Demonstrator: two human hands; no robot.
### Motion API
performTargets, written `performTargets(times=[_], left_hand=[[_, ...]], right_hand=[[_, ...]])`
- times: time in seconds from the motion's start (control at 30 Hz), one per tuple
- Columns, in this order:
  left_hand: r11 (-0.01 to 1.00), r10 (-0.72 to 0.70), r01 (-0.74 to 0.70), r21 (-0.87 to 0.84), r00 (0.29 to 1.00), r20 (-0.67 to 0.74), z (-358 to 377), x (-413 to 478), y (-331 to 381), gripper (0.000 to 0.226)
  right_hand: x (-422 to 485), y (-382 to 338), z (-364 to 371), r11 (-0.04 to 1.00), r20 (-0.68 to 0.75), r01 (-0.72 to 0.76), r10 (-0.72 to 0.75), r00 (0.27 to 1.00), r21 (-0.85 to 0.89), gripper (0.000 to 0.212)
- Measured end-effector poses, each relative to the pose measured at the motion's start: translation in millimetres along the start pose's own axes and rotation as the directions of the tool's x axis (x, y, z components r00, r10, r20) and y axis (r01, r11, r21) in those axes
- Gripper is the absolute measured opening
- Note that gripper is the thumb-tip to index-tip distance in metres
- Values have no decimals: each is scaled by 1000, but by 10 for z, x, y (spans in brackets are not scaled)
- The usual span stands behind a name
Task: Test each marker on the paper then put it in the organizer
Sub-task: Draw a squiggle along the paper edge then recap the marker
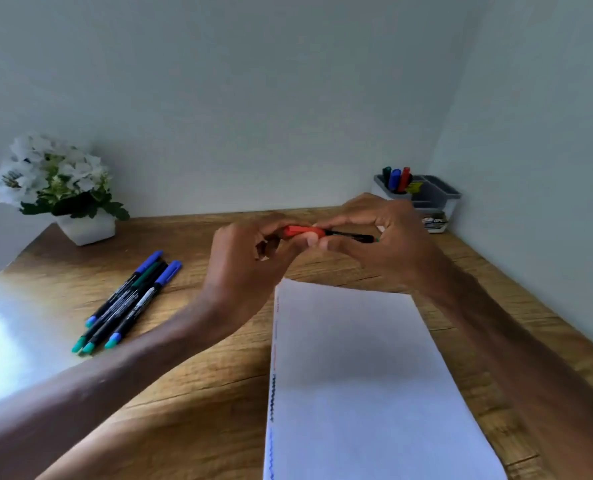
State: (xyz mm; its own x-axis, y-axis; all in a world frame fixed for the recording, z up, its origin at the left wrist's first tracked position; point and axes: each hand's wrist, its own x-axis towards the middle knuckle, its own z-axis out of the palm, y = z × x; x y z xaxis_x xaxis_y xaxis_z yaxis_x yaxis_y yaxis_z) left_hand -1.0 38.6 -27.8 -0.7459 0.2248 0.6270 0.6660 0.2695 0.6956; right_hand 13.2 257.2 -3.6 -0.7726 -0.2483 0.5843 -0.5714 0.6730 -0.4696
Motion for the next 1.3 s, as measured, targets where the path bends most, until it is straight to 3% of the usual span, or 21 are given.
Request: performTargets(times=[0.07, 0.17, 0.23, 0.37, 0.47, 0.57, 0.67, 1.13, 1.3], left_hand=[[1000, 8, -8, -12, 1000, 10, 174, 139, 62, 17], [997, -39, 42, -60, 998, 45, 452, 328, 119, 24], [995, -90, 96, -17, 977, 195, 608, 438, 142, 39], [967, -66, -107, 230, 769, 636, 865, 514, 194, 34], [932, -85, -212, 294, 659, 747, 1005, 439, 143, 34], [922, -88, -240, 305, 638, 765, 1031, 399, 93, 33], [924, -82, -234, 301, 649, 756, 1034, 395, 67, 33], [929, -61, -236, 286, 663, 746, 1071, 367, 18, 34], [932, -54, -234, 278, 667, 743, 1065, 359, 30, 33]], right_hand=[[25, 21, -74, 997, -65, 25, -29, 997, -69, 24], [31, 171, -266, 985, -131, -73, 52, 990, -158, 27], [6, 310, -377, 969, -232, -122, 71, 970, -214, 24], [-38, 493, -621, 971, -496, -183, 86, 864, -151, 32], [-93, 587, -817, 980, -669, -161, 44, 742, -114, 42], [-131, 743, -949, 981, -762, -165, 28, 647, -105, 47], [-135, 934, -996, 972, -786, -188, 4, 618, -143, 39], [-77, 1386, -789, 871, -657, -438, 197, 728, -223, 30], [-82, 1480, -746, 822, -631, -515, 270, 727, -242, 31]])
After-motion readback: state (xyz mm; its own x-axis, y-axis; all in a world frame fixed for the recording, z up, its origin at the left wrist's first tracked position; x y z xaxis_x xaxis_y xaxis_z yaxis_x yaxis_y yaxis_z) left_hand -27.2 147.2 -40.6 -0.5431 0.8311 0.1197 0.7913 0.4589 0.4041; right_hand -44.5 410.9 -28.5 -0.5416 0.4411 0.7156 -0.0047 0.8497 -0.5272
